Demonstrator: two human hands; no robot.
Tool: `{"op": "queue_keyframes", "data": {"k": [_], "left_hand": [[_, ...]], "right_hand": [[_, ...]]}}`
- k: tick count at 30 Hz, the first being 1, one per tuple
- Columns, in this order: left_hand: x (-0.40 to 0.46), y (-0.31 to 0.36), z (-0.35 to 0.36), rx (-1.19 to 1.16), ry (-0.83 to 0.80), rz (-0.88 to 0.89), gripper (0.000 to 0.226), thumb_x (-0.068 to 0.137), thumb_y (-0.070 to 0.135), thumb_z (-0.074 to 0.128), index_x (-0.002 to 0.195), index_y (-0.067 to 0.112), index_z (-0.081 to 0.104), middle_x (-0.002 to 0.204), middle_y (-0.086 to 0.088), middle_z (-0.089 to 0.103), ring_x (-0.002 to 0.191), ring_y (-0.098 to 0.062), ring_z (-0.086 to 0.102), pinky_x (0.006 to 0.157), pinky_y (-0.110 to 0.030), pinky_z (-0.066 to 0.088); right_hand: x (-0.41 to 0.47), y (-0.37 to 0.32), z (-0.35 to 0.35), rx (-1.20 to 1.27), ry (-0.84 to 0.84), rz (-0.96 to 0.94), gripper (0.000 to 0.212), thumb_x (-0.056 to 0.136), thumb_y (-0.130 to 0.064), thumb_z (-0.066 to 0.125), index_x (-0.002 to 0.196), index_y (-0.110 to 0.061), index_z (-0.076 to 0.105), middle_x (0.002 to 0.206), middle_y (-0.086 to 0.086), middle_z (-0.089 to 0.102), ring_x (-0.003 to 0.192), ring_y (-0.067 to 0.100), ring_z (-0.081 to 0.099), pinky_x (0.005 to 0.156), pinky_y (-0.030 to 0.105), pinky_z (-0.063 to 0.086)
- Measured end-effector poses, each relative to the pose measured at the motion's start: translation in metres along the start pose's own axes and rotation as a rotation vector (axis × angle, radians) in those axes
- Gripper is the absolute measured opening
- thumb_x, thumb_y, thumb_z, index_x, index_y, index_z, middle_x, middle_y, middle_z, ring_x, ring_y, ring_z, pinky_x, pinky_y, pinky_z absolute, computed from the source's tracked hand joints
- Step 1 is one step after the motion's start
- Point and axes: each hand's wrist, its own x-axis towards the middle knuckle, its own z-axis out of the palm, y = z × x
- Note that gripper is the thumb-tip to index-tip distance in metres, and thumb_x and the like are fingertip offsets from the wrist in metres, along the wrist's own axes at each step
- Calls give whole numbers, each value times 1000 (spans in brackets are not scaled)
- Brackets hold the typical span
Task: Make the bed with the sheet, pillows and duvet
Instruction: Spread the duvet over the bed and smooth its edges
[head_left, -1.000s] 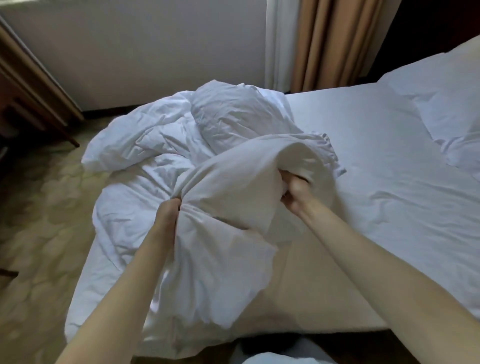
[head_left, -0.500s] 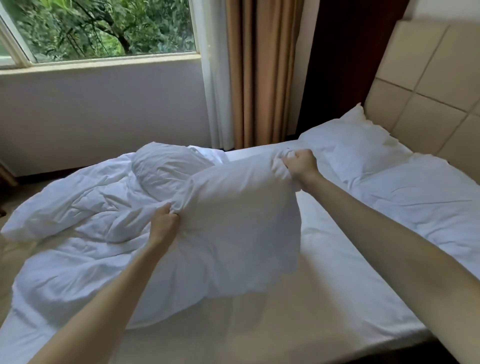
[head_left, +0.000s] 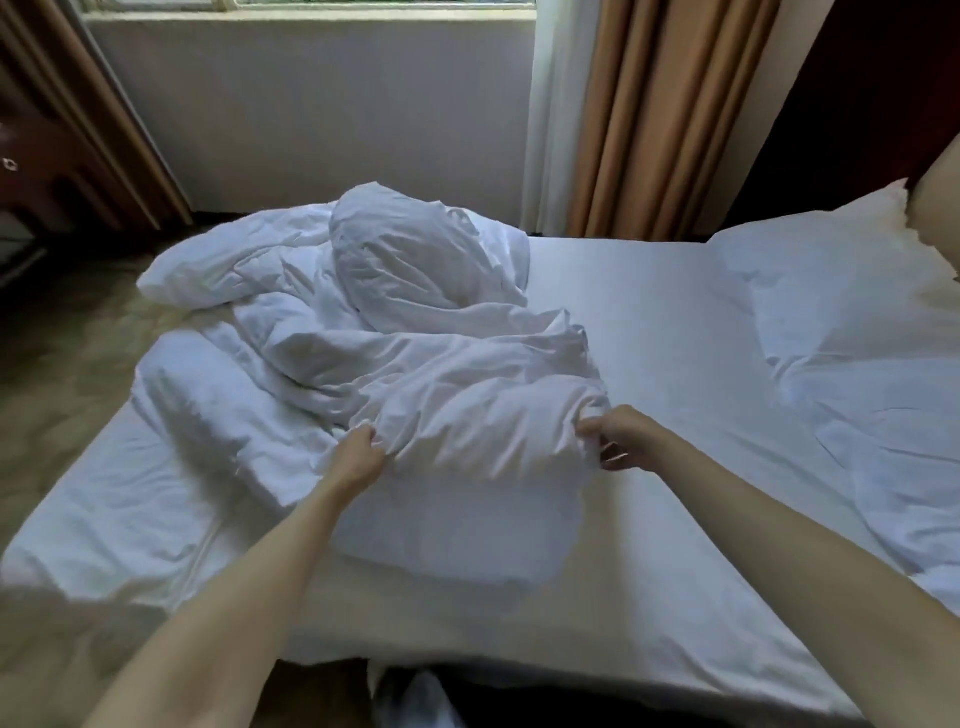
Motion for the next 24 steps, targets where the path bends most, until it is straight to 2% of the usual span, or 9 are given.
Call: {"op": "queue_keyframes", "data": {"k": [1,3,6,8,13,16,21,24], "left_hand": [[-4,-1,7,-25,16,-21,15,89,2,41,76,10,44,83,-12,51,83,-27,48,68,-35,33],[-8,7,14,-77,82,-48,17,87,1,40,75,12,46,78,-8,47,78,-23,44,63,-35,31],[-4,26,21,-177,193,-23,23,88,2,44,101,6,62,100,-9,61,94,-27,54,82,-36,42],[5,45,28,-204,194,25,25,87,0,44,103,4,63,103,-9,63,96,-26,55,87,-34,42],[51,98,53,-231,116,126,24,87,0,46,102,4,65,100,-7,63,97,-24,58,84,-32,43],[96,130,73,-188,38,177,24,89,6,48,109,6,61,109,-7,61,99,-22,58,83,-29,42],[177,174,115,38,-171,230,44,93,23,53,133,6,45,135,-12,48,125,-27,44,101,-35,36],[212,200,146,113,-262,198,52,94,29,52,139,6,37,139,-17,42,129,-32,40,102,-38,35]], "right_hand": [[3,6,-2,-68,7,3,4,86,-15,62,83,-14,60,74,9,62,64,22,58,57,24,43],[16,12,-7,-134,79,-22,9,83,-11,62,75,-8,61,67,11,63,57,22,59,53,21,41],[36,7,-17,-54,152,-59,10,82,-4,57,74,-3,62,66,10,64,53,20,60,50,20,41],[47,-2,-21,-33,158,-95,10,83,-6,58,74,-5,63,68,10,65,55,20,61,52,21,41],[80,-27,-33,-35,197,-158,16,82,-1,53,72,0,65,69,12,66,56,20,60,45,16,40],[107,-43,-49,-22,254,-171,18,82,0,51,71,0,66,69,13,67,60,22,61,51,19,41],[150,-66,-85,30,360,-169,16,84,-5,53,78,-1,67,73,12,70,66,22,64,62,26,45],[174,-76,-107,33,373,-169,14,87,-7,53,83,-5,67,75,11,71,64,19,64,63,25,46]]}}
